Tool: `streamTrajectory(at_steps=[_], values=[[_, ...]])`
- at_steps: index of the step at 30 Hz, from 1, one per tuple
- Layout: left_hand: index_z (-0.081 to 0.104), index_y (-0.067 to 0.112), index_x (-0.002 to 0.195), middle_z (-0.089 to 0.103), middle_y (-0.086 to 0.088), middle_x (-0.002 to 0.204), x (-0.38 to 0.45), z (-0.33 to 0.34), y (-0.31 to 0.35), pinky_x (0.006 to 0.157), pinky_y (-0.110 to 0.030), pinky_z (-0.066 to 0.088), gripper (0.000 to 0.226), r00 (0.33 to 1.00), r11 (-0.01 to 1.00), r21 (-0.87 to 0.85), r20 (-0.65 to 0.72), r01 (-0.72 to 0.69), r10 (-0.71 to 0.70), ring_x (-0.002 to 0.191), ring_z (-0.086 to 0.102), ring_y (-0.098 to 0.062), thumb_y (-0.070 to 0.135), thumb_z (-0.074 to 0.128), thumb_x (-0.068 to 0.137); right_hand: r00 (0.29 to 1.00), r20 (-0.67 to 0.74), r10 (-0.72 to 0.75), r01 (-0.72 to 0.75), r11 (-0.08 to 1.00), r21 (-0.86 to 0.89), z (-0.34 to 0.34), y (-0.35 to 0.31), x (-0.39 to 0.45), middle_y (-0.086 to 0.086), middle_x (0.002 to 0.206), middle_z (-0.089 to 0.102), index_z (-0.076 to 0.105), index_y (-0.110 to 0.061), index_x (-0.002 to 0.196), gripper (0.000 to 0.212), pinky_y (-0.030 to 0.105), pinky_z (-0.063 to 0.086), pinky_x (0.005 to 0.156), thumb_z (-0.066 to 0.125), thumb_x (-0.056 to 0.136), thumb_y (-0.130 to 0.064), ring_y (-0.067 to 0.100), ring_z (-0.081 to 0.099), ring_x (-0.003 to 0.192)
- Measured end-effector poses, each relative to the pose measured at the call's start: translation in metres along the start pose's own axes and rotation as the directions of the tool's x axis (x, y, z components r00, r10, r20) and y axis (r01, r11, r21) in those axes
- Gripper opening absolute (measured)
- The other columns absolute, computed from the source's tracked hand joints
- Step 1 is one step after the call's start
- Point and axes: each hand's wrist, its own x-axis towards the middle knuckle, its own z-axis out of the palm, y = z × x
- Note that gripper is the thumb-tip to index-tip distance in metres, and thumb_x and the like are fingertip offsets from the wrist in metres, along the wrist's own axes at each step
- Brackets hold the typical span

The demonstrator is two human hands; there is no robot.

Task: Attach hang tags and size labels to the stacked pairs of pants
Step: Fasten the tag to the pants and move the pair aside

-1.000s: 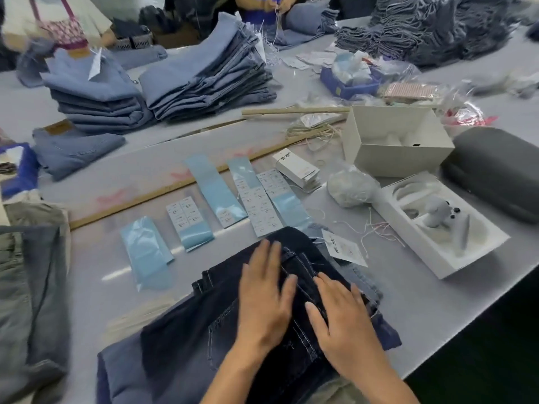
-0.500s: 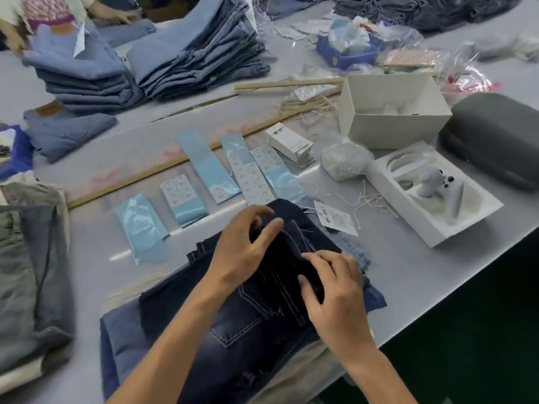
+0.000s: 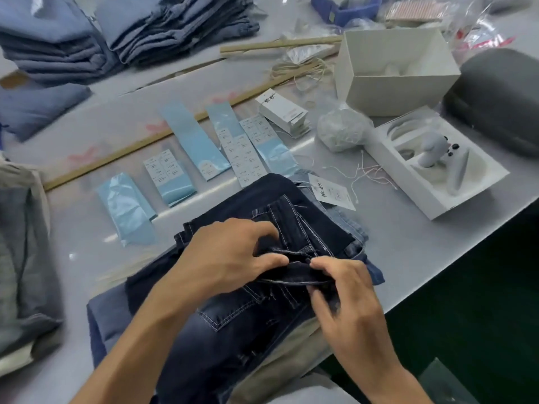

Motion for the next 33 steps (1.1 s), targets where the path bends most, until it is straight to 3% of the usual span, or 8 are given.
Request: streamTrajectory(at_steps=[3,5,11,16,20,23,29,33], values=[[0.064,0.042,0.094,0.057,0.019,0.087,0.003,0.002,0.003,0.068,-0.033,0.047,0.032,0.995,0.997,0.081,-0.098,-0.018,0.026,0.084,0.055,-0.004,0.068,0.046,0.093,0.993,0.023,-0.115,0.115,0.993,-0.030,-0.006,-0.003,0.008,-0.003,0.105,0.070,0.076,-0.010,0.103,0.016,0.036,0.050,0.088,0.075,0.087,-0.008,0.017,0.064,0.098],[0.066,0.038,0.085,0.063,0.019,0.081,0.003,0.005,-0.002,0.070,-0.034,0.049,0.029,0.990,0.998,-0.057,-0.136,0.027,-0.034,0.080,0.058,-0.003,0.062,0.052,0.094,0.973,0.054,-0.223,0.225,0.974,-0.020,-0.008,-0.006,0.002,-0.002,0.099,0.072,0.078,-0.010,0.094,0.007,0.036,0.050,0.090,0.077,0.087,-0.009,0.019,0.066,0.093],[0.076,0.019,0.072,0.064,0.001,0.060,0.003,0.004,-0.031,0.055,-0.019,0.042,0.035,0.968,0.741,-0.625,0.197,0.246,-0.155,0.053,0.051,-0.007,0.050,0.070,0.088,0.947,0.121,-0.298,0.307,0.950,-0.064,-0.014,-0.002,-0.021,-0.010,0.095,0.072,0.077,-0.018,0.082,0.012,0.042,0.051,0.080,0.070,0.089,-0.010,0.016,0.068,0.089],[0.079,0.016,0.076,0.065,-0.004,0.060,-0.003,0.009,-0.030,0.050,-0.017,0.042,0.039,0.961,0.612,-0.741,0.227,0.276,-0.159,0.050,0.053,-0.009,0.053,0.068,0.079,0.931,0.210,-0.298,0.318,0.945,-0.070,-0.021,-0.005,-0.018,-0.010,0.102,0.073,0.077,-0.018,0.080,0.015,0.040,0.054,0.075,0.065,0.087,-0.011,0.017,0.069,0.090],[0.079,0.021,0.098,0.076,-0.015,0.090,-0.012,0.006,-0.030,0.074,-0.052,0.056,0.017,0.973,0.553,-0.800,0.193,0.231,-0.128,0.074,0.066,-0.043,0.032,0.066,0.094,0.921,0.290,-0.262,0.302,0.948,-0.103,-0.019,-0.021,-0.009,-0.009,0.129,0.068,0.078,-0.021,0.106,0.026,0.039,0.054,0.073,0.062,0.086,-0.018,0.017,0.067,0.087],[0.072,0.025,0.115,0.077,-0.011,0.104,-0.019,-0.005,-0.034,0.073,-0.036,0.061,0.024,0.981,0.469,-0.862,0.185,0.193,-0.063,0.083,0.074,-0.030,0.012,0.062,0.098,0.916,0.360,-0.177,0.252,0.952,-0.172,-0.008,-0.039,0.006,-0.009,0.134,0.064,0.060,-0.018,0.141,0.060,0.039,0.052,0.068,0.059,0.086,-0.040,0.018,0.063,0.085],[0.054,0.013,0.132,0.071,-0.015,0.124,-0.030,-0.018,-0.037,0.091,-0.047,0.060,0.037,0.982,0.338,-0.925,0.187,0.176,0.002,0.108,0.069,-0.043,-0.007,0.045,0.103,0.941,0.282,-0.188,0.246,0.952,-0.183,0.010,-0.064,0.020,-0.002,0.120,0.070,0.078,-0.025,0.108,0.044,0.042,0.046,0.072,0.046,0.098,-0.054,0.022,0.069,0.102],[0.048,0.008,0.131,0.071,-0.013,0.126,-0.036,-0.017,-0.035,0.100,-0.062,0.049,0.035,0.985,0.339,-0.924,0.166,0.175,-0.057,0.114,0.060,-0.055,-0.010,0.043,0.102,0.982,0.132,-0.133,0.144,0.987,-0.070,-0.001,-0.065,0.022,-0.008,0.095,0.072,0.079,-0.018,0.099,0.048,0.041,0.041,0.071,0.038,0.108,-0.041,0.018,0.070,0.083]])
